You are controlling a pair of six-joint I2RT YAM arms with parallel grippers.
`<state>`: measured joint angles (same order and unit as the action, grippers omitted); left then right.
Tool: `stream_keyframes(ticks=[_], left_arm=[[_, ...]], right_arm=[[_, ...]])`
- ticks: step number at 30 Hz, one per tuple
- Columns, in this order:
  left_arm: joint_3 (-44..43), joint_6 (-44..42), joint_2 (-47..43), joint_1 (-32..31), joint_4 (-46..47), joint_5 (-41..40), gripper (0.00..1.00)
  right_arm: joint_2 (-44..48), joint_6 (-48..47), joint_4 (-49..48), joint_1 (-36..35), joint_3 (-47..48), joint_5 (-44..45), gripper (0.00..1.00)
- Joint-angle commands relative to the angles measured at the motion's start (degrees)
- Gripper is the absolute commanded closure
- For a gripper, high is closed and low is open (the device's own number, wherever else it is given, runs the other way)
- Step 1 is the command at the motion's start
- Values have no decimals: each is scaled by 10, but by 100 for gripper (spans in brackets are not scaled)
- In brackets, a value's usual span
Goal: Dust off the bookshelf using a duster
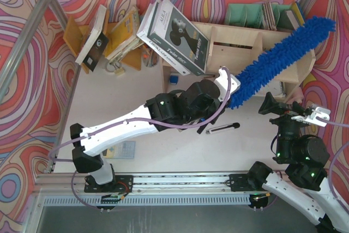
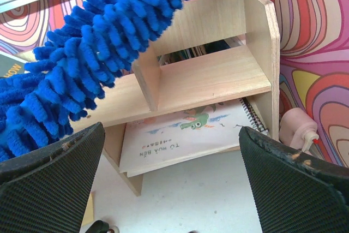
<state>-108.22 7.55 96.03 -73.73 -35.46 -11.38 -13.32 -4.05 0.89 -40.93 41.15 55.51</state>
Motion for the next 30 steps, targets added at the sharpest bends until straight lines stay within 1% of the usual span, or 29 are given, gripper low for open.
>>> stream_keyframes(ticks=[1, 5, 7, 10, 13, 17, 19, 22, 25, 28, 30], left_arm=[[43, 20, -31, -1, 76, -94, 100], [104, 39, -62, -1, 125, -168, 100], [117, 55, -67, -1, 125, -204, 100], [124, 84, -72, -2, 109, -227, 100], [157, 121, -93, -9, 125, -262, 100], [200, 144, -111, -38, 135, -311, 100], [215, 147, -116, -57, 131, -322, 100], [230, 168, -122, -91, 114, -349, 100], [254, 221, -136, -114, 85, -362, 100], [263, 286, -151, -140, 13, -372, 100], [263, 323, -161, -165, -42, -394, 100]], right_arm=[[-2, -4, -17, 0, -1, 8, 1], [-4, -3, -14, 0, -1, 7, 1], [-5, -2, -13, 0, -1, 7, 1], [-5, -2, -12, 0, -1, 8, 1], [-4, -4, -13, 0, -1, 8, 1], [-1, -7, -14, 0, -3, 10, 1], [1, -7, -14, 0, -4, 11, 1], [1, -8, -17, 0, -6, 9, 1], [-3, -9, -17, 0, -5, 10, 1], [-4, -10, -17, 0, -5, 11, 1], [-4, -11, -18, 0, -6, 11, 1]])
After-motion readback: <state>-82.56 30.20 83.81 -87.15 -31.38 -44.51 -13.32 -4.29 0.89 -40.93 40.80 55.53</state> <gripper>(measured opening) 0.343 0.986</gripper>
